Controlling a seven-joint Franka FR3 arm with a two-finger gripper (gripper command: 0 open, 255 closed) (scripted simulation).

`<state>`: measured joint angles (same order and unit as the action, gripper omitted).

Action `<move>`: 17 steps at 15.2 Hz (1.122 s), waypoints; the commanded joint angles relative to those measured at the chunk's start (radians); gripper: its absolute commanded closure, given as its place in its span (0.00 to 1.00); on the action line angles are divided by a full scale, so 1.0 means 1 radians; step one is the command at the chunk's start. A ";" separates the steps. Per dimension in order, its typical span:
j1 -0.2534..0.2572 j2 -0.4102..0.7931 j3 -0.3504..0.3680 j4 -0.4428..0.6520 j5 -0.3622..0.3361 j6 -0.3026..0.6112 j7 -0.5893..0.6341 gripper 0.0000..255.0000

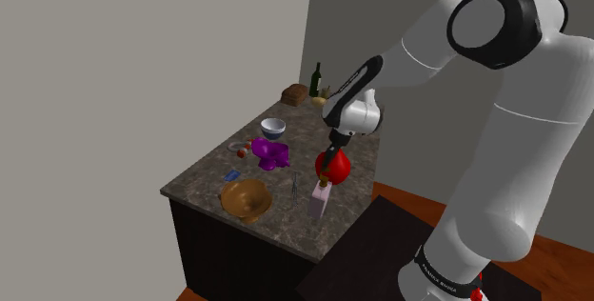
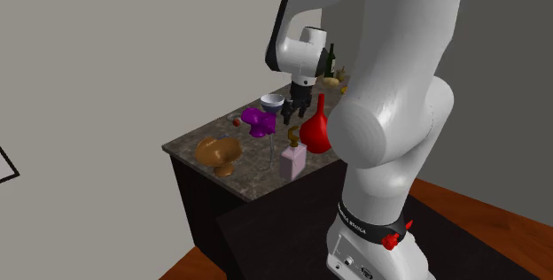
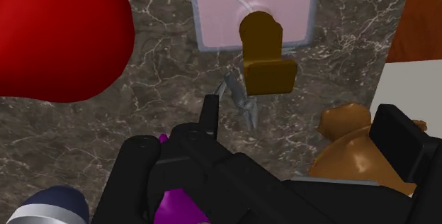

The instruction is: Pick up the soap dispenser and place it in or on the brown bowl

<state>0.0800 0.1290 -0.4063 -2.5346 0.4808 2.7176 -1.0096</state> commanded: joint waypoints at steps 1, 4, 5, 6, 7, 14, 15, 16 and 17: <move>-0.030 0.087 0.031 0.043 0.116 0.015 -0.114 0.00; -0.053 0.135 0.069 0.059 0.178 0.041 -0.160 0.00; -0.059 0.151 0.081 0.065 0.199 0.049 -0.175 0.00; -0.066 0.167 0.093 0.071 0.219 0.057 -0.190 0.00; -0.074 0.183 0.105 0.077 0.239 0.065 -0.205 0.00; -0.086 0.207 0.125 0.088 0.268 0.077 -0.228 0.00; -0.086 0.207 0.125 0.088 0.268 0.077 -0.228 0.00; -0.086 0.207 0.125 0.088 0.268 0.077 -0.228 0.00; -0.086 0.207 0.125 0.087 0.268 0.077 -0.228 0.00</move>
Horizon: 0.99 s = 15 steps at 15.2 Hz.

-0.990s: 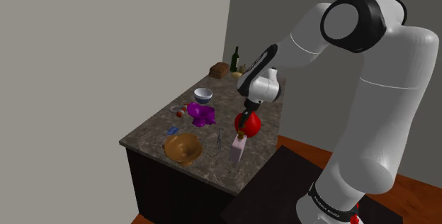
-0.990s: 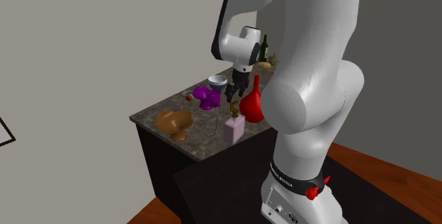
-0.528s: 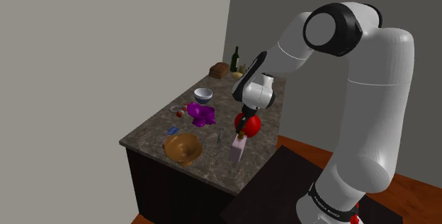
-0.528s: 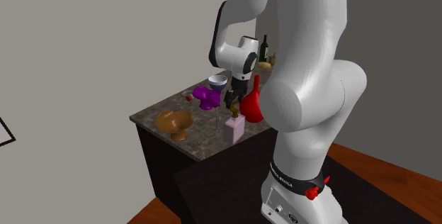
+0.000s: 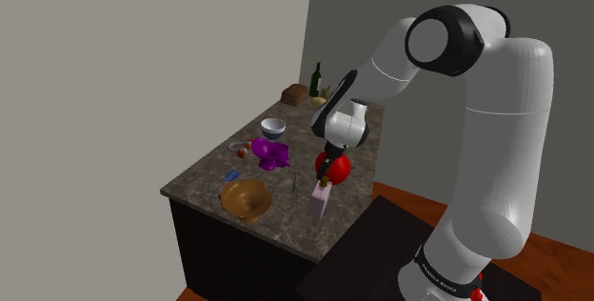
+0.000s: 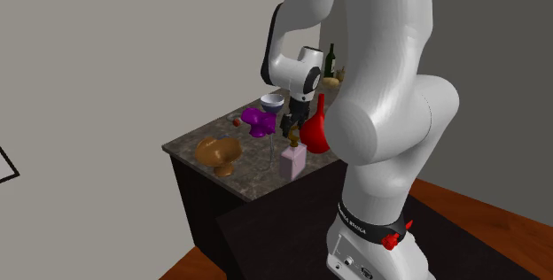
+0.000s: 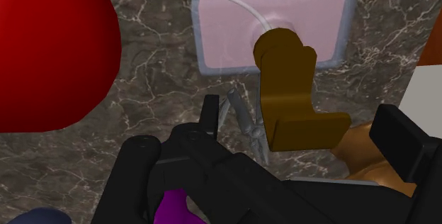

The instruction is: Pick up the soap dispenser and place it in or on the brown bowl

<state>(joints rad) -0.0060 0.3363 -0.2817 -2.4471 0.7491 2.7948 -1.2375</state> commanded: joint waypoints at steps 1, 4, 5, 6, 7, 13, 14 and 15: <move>0.000 0.000 0.000 0.000 0.000 0.000 0.000 1.00; 0.000 0.000 0.000 0.000 0.000 0.000 0.000 1.00; 0.000 0.000 0.000 0.000 0.000 0.000 0.000 1.00; 0.000 0.000 0.000 0.000 0.000 0.000 -0.001 1.00; -0.001 0.000 0.000 -0.001 0.001 0.000 -0.002 1.00; 0.027 -0.045 -0.037 -0.015 -0.060 -0.025 0.051 1.00; 0.035 -0.060 -0.049 -0.019 -0.081 -0.033 0.068 1.00; 0.043 -0.075 -0.060 -0.024 -0.102 -0.042 0.086 1.00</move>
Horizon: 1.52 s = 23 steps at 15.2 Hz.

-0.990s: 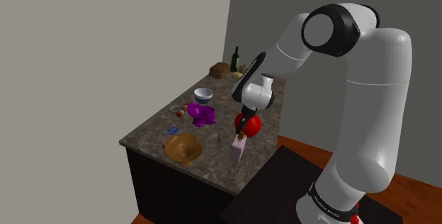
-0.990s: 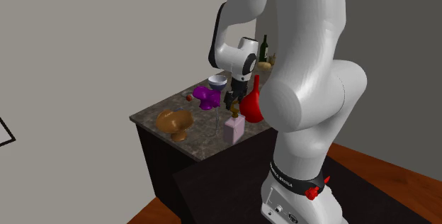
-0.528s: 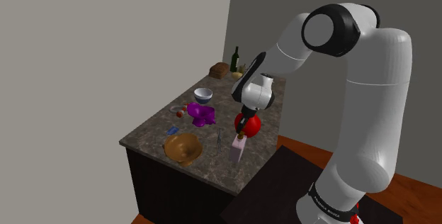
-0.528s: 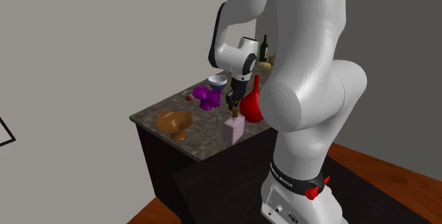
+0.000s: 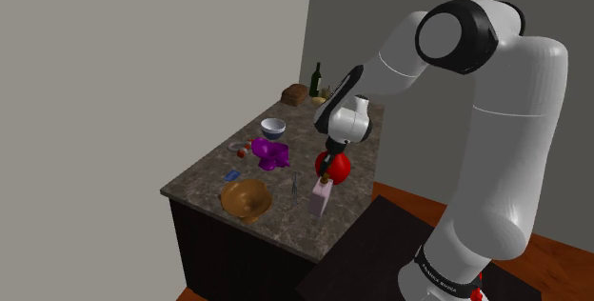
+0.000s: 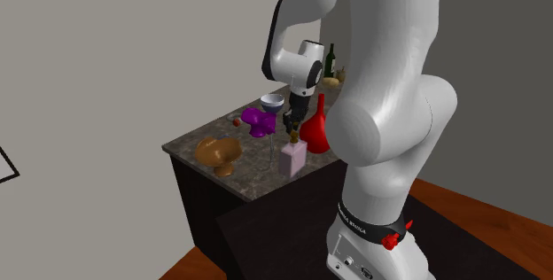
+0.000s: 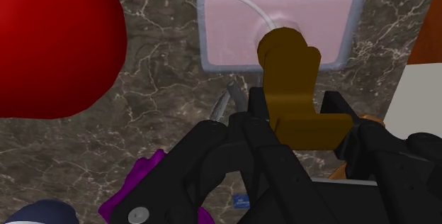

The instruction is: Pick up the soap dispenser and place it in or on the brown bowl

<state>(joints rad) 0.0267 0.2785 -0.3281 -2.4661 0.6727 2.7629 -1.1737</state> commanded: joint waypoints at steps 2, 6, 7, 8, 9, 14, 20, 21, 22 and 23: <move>0.025 -0.048 -0.036 -0.012 -0.068 -0.028 0.057 1.00; 0.050 -0.108 -0.075 -0.024 -0.155 -0.064 0.128 1.00; 0.055 -0.123 -0.083 -0.026 -0.177 -0.074 0.145 1.00; 0.059 -0.138 -0.091 -0.028 -0.199 -0.083 0.163 1.00; 0.062 -0.153 -0.098 -0.029 -0.220 -0.093 0.180 1.00; 0.072 -0.226 -0.123 -0.031 -0.322 -0.147 0.261 1.00; 0.069 -0.307 -0.133 -0.022 -0.424 -0.219 0.343 1.00; 0.068 -0.320 -0.133 -0.019 -0.438 -0.232 0.355 1.00; 0.066 -0.332 -0.133 -0.016 -0.452 -0.245 0.367 1.00; 0.064 -0.344 -0.132 -0.013 -0.465 -0.258 0.377 1.00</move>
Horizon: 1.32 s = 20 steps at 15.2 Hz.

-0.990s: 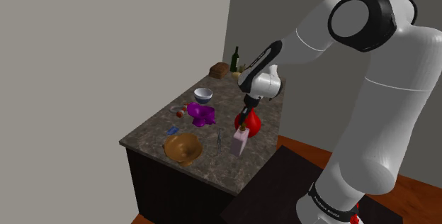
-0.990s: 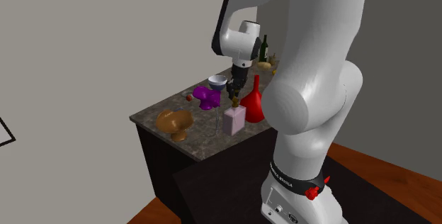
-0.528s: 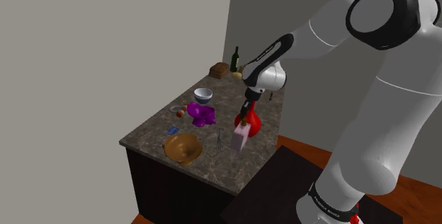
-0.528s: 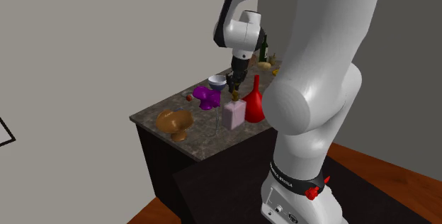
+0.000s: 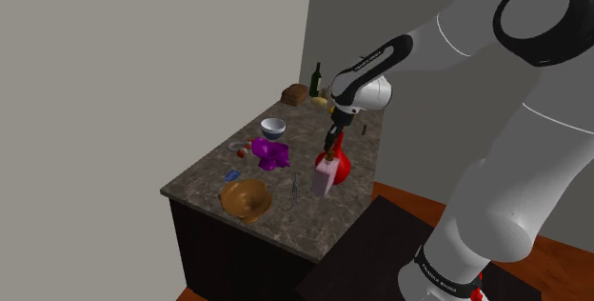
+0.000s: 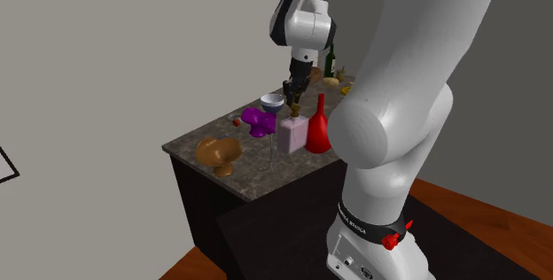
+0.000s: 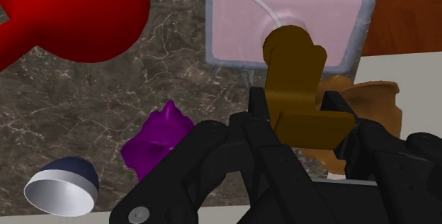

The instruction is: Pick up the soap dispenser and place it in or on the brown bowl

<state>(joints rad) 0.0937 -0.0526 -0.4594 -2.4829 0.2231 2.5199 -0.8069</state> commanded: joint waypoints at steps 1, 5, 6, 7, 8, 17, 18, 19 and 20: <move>-0.004 -0.025 0.000 0.008 -0.027 -0.028 0.021 1.00; -0.012 -0.070 0.005 0.024 -0.070 -0.082 0.058 1.00; -0.014 -0.080 0.007 0.029 -0.079 -0.096 0.066 1.00; -0.016 -0.090 0.008 0.034 -0.087 -0.109 0.073 1.00; -0.017 -0.100 0.010 0.040 -0.095 -0.123 0.081 1.00; 0.006 -0.130 0.065 0.122 -0.123 -0.223 0.187 1.00; 0.017 -0.120 0.078 0.139 -0.119 -0.229 0.209 1.00; 0.027 -0.110 0.092 0.157 -0.116 -0.236 0.231 1.00; 0.038 -0.099 0.104 0.177 -0.112 -0.243 0.253 1.00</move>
<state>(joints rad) 0.1211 -0.1623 -0.3677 -2.3253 0.1065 2.2841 -0.5763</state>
